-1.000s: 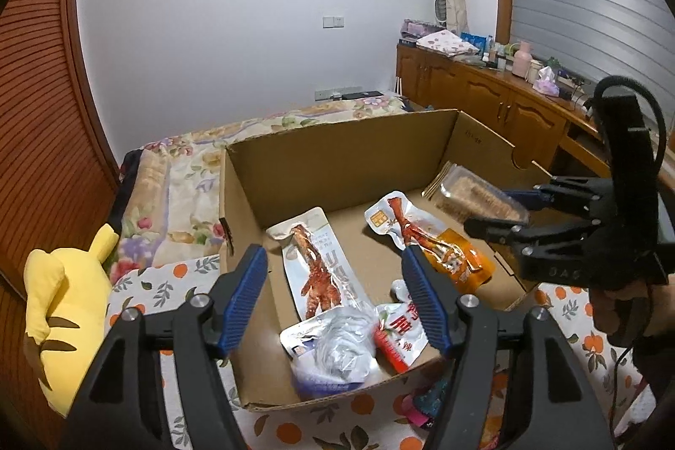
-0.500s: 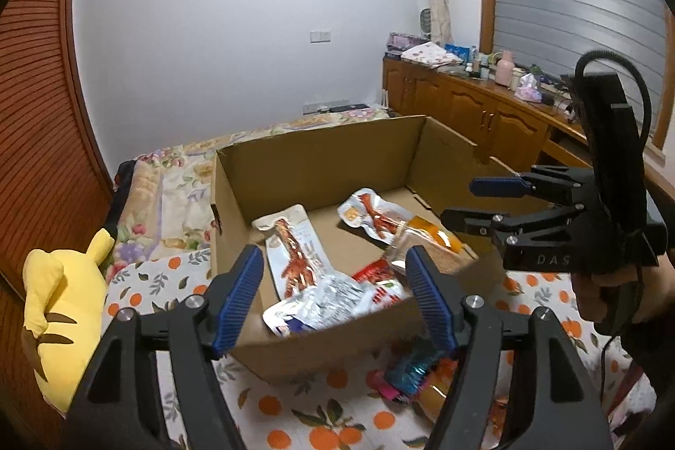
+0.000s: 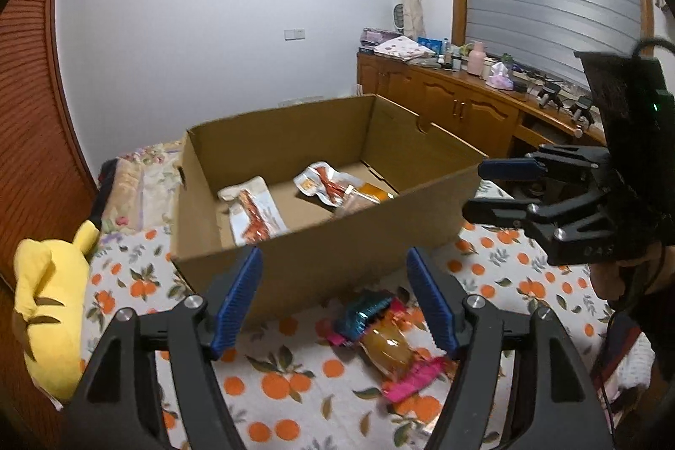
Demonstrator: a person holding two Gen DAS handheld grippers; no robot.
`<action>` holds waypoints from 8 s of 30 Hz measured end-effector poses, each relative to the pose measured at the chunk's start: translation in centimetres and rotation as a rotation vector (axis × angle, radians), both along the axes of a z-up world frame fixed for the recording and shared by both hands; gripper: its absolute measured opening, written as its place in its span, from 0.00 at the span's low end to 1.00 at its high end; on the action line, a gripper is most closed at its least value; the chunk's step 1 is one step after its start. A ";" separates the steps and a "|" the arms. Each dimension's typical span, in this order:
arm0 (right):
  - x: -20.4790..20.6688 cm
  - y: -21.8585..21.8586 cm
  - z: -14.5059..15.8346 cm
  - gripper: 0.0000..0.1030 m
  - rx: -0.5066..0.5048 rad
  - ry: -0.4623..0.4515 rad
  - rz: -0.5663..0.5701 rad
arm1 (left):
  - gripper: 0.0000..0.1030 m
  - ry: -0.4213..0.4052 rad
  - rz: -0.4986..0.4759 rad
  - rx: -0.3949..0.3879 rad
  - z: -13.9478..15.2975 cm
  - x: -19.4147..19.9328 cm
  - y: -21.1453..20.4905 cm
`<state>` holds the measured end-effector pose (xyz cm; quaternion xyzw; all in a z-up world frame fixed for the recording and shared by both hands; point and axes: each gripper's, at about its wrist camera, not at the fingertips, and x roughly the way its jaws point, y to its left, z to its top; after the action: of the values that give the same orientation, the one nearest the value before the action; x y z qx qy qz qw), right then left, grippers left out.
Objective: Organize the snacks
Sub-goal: 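Withdraw both tools from the box toward the pink egg and copper wrapper, then grasp the pink-wrapped egg with the left tool while the right tool grasps the copper wrapper, then carry both snacks over the box and open both tools to drop them, then withdraw both tools from the box toward the teal candy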
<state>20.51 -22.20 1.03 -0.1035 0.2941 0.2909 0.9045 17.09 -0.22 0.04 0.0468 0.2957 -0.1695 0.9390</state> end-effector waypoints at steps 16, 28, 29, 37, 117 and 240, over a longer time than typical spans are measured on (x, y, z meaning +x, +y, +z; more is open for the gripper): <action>-4.0 -2.0 -5.7 0.59 -0.024 0.085 0.013 | 0.69 0.100 -0.014 0.014 -5.2 -0.9 -2.3; -5.0 0.0 -9.8 0.55 -0.065 0.176 0.081 | 0.69 0.196 -0.004 0.026 -8.8 0.3 -4.0; -5.1 0.1 -9.9 0.55 -0.069 0.178 0.083 | 0.69 0.205 0.000 0.032 -9.0 0.5 -4.1; -5.4 0.1 -10.7 0.55 -0.094 0.202 0.094 | 0.69 0.249 0.000 0.031 -10.4 1.0 -3.9; -5.9 0.8 -11.0 0.33 -0.139 0.157 0.029 | 0.40 0.272 -0.052 0.167 -3.4 -1.0 -2.8; -4.8 -0.7 -2.4 0.49 0.029 0.016 -0.011 | 0.69 0.110 -0.018 0.004 -4.2 -4.0 -0.3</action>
<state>15.73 -22.89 -1.32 -0.0863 0.2979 0.2911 0.9050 13.05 -0.57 -4.17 0.0421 0.3469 -0.1794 0.9196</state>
